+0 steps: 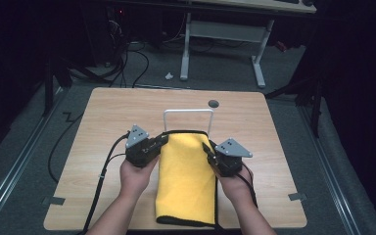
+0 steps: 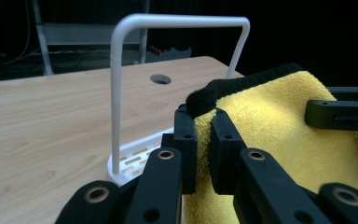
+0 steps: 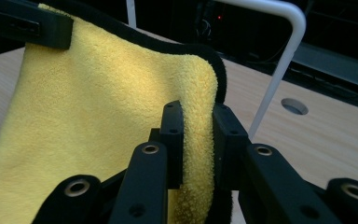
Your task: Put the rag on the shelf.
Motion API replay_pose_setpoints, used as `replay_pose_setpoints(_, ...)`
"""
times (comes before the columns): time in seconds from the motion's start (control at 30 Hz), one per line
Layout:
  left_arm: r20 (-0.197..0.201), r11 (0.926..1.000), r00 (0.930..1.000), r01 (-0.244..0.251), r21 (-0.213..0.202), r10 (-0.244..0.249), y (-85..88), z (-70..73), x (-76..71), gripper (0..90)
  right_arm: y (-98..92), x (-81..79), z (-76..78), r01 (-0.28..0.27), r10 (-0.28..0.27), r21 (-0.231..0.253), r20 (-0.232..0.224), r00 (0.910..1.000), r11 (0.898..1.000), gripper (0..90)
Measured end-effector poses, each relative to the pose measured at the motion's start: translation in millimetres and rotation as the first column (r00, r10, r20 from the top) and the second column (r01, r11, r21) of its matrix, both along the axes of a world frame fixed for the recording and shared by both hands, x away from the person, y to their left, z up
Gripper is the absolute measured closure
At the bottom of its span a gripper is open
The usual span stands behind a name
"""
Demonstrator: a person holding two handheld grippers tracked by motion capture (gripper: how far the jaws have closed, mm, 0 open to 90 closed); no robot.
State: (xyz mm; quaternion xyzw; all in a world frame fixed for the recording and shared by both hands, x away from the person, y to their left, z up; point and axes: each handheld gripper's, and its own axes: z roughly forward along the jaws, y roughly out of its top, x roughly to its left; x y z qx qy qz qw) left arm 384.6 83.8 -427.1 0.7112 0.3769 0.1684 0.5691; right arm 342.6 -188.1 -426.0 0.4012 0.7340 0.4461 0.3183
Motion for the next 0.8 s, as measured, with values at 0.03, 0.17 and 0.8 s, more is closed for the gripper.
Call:
replay_pose_setpoints(0.03, 0.009, 1.0000, 1.0000, -0.001, 0.003, 0.001, 0.2, 3.6, 0.3, 83.0, 0.0, 0.2, 2.5, 0.001, -0.001, 0.007, 0.003, 1.0000, 1.000, 77.3)
replay_pose_setpoints(0.17, 0.040, 1.0000, 0.9992, -0.006, -0.003, 0.007, 1.6, 16.4, 1.3, 83.1, 0.8, 2.3, 16.9, -0.001, 0.001, 0.003, 0.035, 0.9994, 1.000, 77.3)
replay_pose_setpoints(0.8, 0.173, 0.9997, 0.9849, -0.010, -0.024, 0.014, 1.2, 75.6, 7.7, 83.7, 2.4, 8.9, 70.6, 0.007, -0.010, 0.024, 0.157, 0.9876, 1.000, 77.4)
